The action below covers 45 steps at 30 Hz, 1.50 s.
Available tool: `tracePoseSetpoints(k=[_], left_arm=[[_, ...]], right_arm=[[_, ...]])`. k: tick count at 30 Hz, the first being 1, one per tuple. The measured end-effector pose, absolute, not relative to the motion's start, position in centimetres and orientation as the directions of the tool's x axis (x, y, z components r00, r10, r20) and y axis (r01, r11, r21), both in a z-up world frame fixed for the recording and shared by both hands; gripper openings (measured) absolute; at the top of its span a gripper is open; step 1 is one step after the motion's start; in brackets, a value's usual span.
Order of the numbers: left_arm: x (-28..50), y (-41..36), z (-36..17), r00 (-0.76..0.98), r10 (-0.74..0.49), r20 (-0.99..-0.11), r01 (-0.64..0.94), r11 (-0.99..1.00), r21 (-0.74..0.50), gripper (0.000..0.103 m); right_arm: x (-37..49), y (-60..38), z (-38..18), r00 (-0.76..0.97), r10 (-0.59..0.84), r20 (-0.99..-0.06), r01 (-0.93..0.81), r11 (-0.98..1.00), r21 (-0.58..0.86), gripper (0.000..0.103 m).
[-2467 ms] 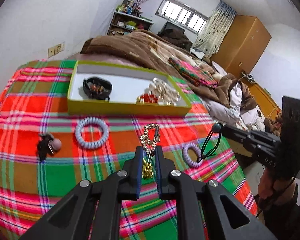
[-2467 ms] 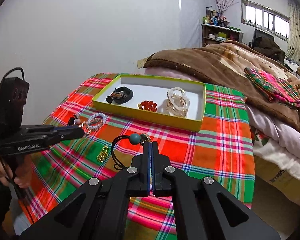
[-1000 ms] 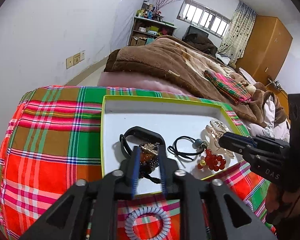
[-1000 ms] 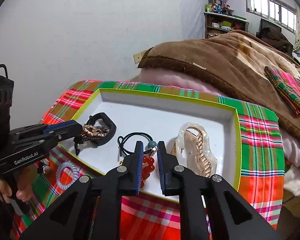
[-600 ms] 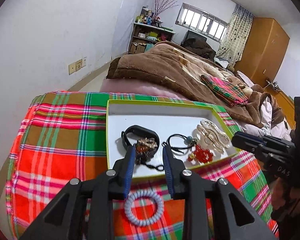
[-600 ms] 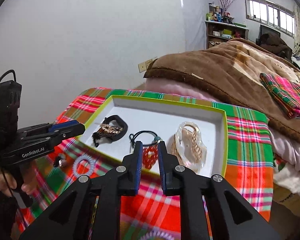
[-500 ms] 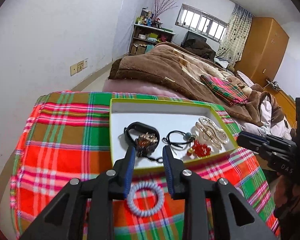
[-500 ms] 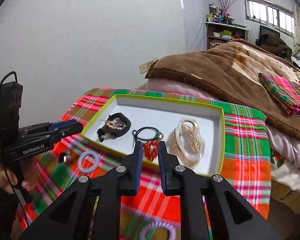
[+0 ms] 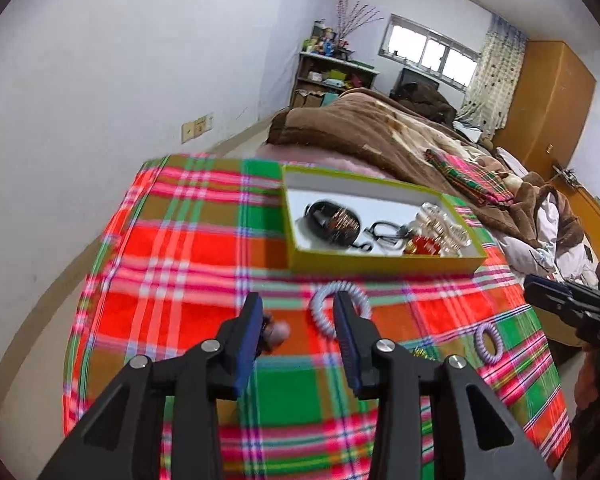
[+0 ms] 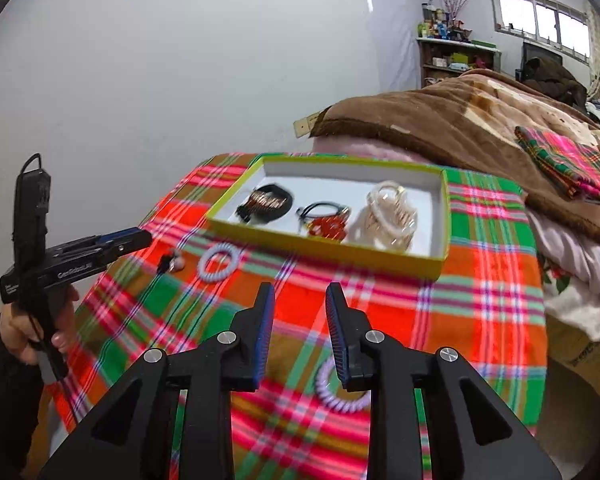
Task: Organize jewelry
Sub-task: 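Grasp the black hair clip with the left tool while the right tool grasps the gold charm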
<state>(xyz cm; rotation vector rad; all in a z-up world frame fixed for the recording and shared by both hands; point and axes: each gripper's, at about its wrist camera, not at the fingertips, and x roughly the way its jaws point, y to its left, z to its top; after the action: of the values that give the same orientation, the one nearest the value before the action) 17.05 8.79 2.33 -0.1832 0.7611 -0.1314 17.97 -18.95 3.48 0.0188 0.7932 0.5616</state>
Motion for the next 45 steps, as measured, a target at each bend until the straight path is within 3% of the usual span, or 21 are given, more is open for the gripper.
tracePoseSetpoints(k=[2,31,35,37,42,45], left_arm=[[16.6,9.1,1.6,0.711,-0.180,-0.680,0.034,0.974,-0.222,0.042],[18.1,9.0,-2.8,0.648,-0.160,-0.745,0.026,0.982,-0.188,0.043],[18.1,9.1,-2.7,0.648,-0.139,-0.749,0.013,0.985,-0.171,0.034],[18.1,9.3,-2.7,0.647,-0.138,-0.750,0.009,0.985,-0.174,0.020],[18.0,9.3,-2.7,0.647,-0.145,-0.749,0.018,0.984,-0.176,0.017],[18.1,9.0,-2.7,0.647,-0.145,-0.749,0.026,0.985,-0.168,0.017]], right_arm=[[17.5,-18.4,3.0,0.548,0.494,-0.675,-0.482,0.846,0.227,0.038],[17.7,-11.4,-1.5,0.422,0.503,-0.754,-0.571,0.794,0.210,0.038],[17.7,-10.7,-2.2,0.416,0.472,-0.777,-0.578,0.797,0.174,0.038],[17.7,-10.4,-2.6,0.413,0.460,-0.786,-0.577,0.800,0.165,0.038],[17.3,-9.6,-2.9,0.434,0.411,-0.801,-0.590,0.802,0.092,0.038],[17.2,-9.6,-3.0,0.464,0.376,-0.802,-0.574,0.817,0.051,0.020]])
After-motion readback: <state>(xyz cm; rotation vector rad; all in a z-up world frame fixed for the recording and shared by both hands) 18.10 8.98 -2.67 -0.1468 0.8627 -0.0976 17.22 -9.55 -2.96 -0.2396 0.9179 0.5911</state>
